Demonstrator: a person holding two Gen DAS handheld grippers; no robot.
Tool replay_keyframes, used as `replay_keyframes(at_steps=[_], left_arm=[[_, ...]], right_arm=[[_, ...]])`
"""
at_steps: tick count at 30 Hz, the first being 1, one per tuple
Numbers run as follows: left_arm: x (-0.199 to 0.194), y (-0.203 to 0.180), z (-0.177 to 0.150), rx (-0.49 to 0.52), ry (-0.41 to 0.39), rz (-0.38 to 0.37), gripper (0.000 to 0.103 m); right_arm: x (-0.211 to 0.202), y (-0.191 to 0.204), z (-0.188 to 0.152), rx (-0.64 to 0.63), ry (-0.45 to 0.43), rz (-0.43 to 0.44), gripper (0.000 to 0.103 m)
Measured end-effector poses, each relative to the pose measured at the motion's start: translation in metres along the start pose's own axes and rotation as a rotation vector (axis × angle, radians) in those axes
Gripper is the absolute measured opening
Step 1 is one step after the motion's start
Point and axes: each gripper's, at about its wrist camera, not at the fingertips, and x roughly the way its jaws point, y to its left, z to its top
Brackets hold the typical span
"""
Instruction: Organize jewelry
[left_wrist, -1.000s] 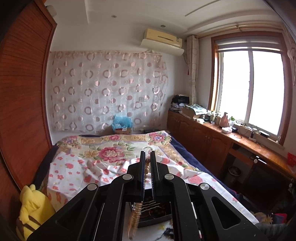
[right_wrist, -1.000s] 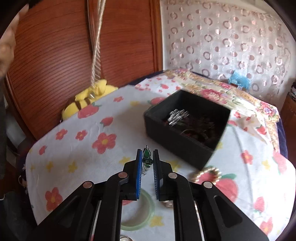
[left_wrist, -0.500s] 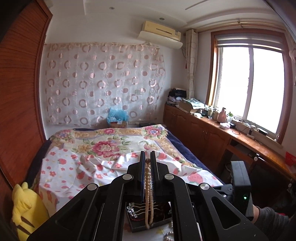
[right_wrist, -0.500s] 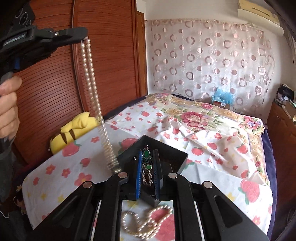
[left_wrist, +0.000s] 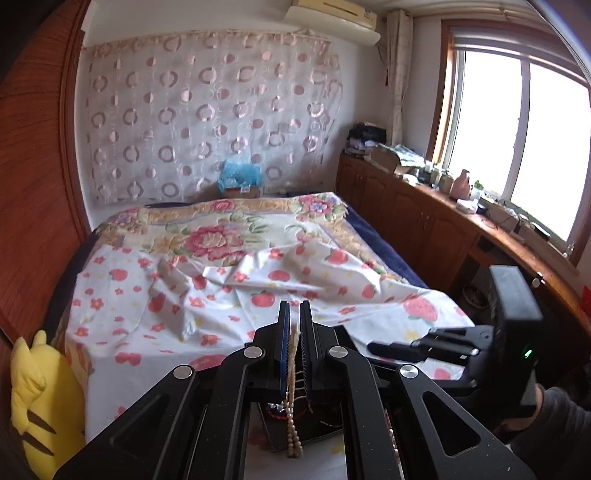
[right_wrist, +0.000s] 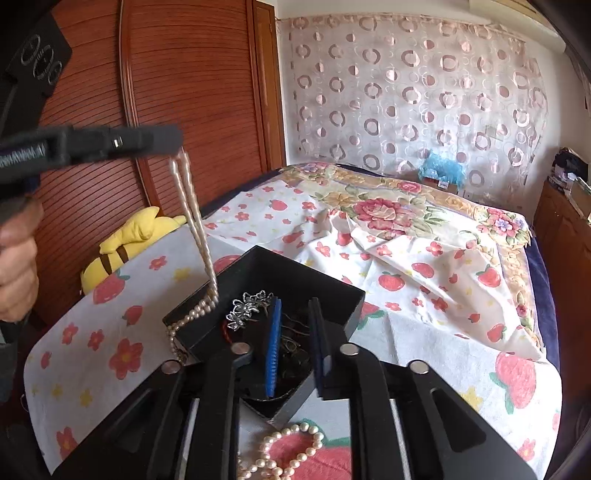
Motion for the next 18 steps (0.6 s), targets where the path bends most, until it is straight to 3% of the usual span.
replay_keyframes(at_steps=[2, 6, 12, 18], left_arm=[[0.004, 0.0, -0.003, 0.009, 0.013, 0.008, 0.005], [0.004, -0.002, -0.016, 0.021, 0.028, 0.005, 0.026], [-0.003, -0.013, -0.053, 0.054, 0.075, -0.009, 0.026], [-0.007, -0.02, -0.097, 0.072, 0.141, -0.023, 0.026]], right_arm=[[-0.003, -0.002, -0.001, 0.005, -0.003, -0.008, 0.029], [-0.02, -0.005, -0.012, 0.008, 0.001, -0.024, 0.029], [-0.033, -0.01, -0.049, 0.013, 0.085, -0.049, 0.029], [-0.012, -0.008, -0.077, 0.025, 0.188, -0.061, 0.029]])
